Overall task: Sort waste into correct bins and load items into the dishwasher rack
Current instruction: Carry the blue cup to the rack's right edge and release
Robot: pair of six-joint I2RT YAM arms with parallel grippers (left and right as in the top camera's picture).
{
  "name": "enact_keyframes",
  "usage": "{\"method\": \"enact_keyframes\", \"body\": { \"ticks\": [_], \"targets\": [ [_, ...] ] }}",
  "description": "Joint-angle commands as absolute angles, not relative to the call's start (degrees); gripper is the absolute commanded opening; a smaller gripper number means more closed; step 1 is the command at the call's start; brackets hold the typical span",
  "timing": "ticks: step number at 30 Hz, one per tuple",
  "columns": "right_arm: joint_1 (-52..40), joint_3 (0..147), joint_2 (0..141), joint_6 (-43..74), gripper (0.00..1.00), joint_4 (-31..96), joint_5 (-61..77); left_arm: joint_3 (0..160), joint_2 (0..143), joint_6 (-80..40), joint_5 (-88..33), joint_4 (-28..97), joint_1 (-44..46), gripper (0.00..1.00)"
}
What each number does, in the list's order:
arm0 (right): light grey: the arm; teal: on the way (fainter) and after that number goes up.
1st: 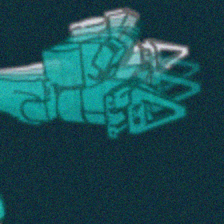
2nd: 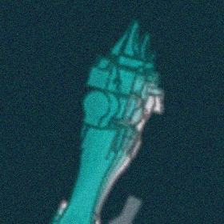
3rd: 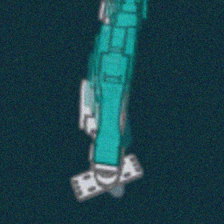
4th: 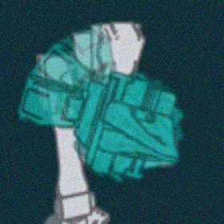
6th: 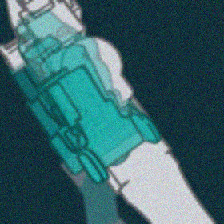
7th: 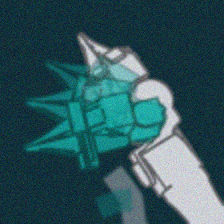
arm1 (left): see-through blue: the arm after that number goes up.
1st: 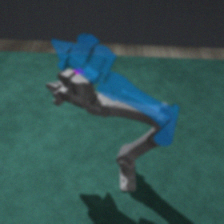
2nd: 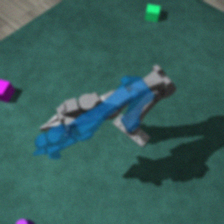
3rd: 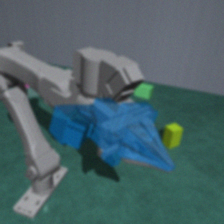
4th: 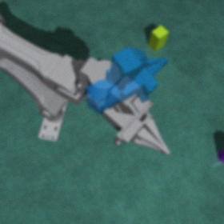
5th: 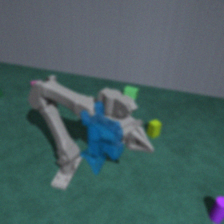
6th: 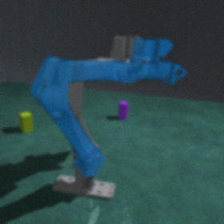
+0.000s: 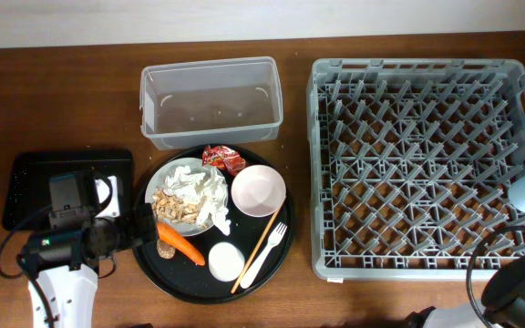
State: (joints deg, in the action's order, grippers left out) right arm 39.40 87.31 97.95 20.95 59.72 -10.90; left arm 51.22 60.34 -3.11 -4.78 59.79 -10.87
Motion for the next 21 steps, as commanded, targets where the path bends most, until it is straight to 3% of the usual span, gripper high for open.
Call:
{"method": "enact_keyframes", "body": {
  "ticks": [1, 9, 13, 18, 21],
  "targets": [
    [39.8, 87.3, 99.7, 20.8, 0.57, 59.3, -10.7, 52.1, 60.3, -3.9, -5.8, 59.8, -11.1, 0.99],
    [39.8, 83.8, 101.1, 20.8, 0.57, 56.0, -9.6, 52.1, 60.3, -3.9, -5.8, 59.8, -11.1, 0.99],
    [39.8, 83.8, 101.2, 20.8, 0.82, 56.5, -9.0, 52.1, 60.3, -3.9, -5.8, 59.9, -11.1, 0.99],
    [39.1, 83.9, 99.5, 17.1, 0.84, 58.0, -1.1, 52.1, 60.3, -3.9, -5.8, 60.3, -11.1, 0.99],
    [33.0, 84.5, 91.7, 10.6, 0.84, 59.7, 5.8, 52.1, 60.3, -3.9, -5.8, 60.3, -11.1, 0.99]
  ]
}}
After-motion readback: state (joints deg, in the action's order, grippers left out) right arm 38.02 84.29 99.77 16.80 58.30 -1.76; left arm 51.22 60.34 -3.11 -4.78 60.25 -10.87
